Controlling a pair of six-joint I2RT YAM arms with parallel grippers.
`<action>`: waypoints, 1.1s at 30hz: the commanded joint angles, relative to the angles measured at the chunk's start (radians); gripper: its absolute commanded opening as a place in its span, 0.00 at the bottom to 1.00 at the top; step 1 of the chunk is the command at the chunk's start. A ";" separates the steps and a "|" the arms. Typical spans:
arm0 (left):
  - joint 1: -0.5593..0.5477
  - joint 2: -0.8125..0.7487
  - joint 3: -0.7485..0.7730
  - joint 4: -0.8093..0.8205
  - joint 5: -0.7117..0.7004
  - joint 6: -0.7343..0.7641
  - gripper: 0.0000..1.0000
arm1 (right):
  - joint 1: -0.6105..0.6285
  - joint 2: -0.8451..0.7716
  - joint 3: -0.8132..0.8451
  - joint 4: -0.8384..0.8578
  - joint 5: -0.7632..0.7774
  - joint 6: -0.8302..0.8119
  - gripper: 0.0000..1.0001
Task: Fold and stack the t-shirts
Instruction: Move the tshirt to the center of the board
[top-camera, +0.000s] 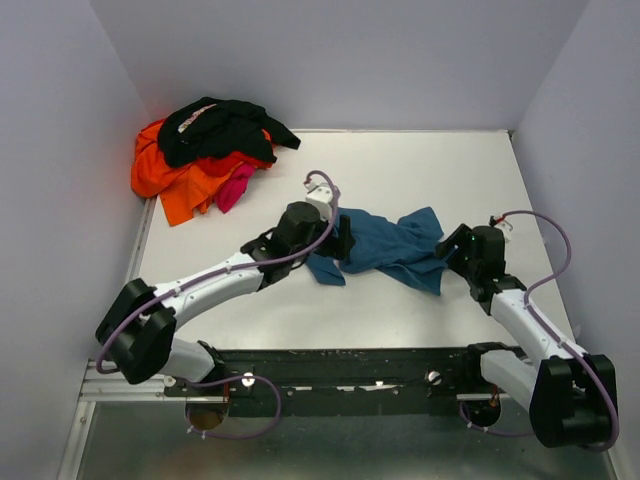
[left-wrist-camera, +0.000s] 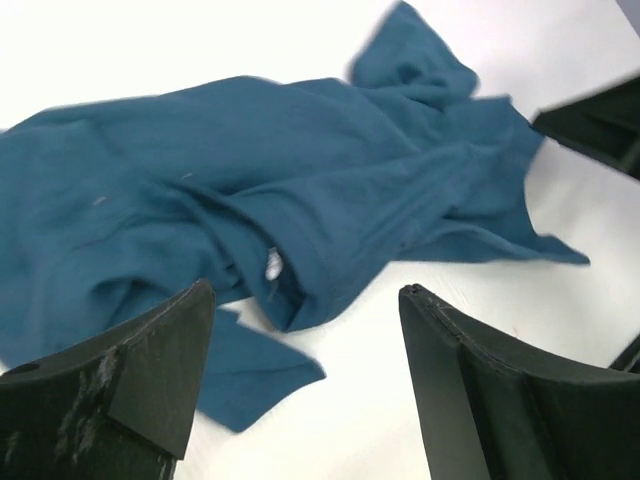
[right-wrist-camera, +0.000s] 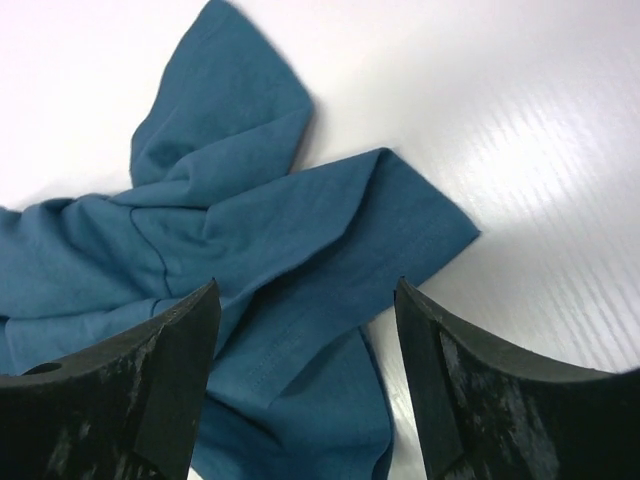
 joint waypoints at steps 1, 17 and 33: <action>-0.109 0.136 0.124 0.079 0.101 0.215 0.83 | 0.000 -0.041 0.041 -0.136 0.167 0.078 0.78; -0.243 0.792 0.868 -0.327 0.307 0.486 0.70 | -0.002 -0.549 -0.137 -0.156 0.367 0.124 0.70; -0.243 0.919 1.067 -0.464 0.280 0.485 0.00 | -0.002 -0.499 -0.123 -0.141 0.323 0.099 0.71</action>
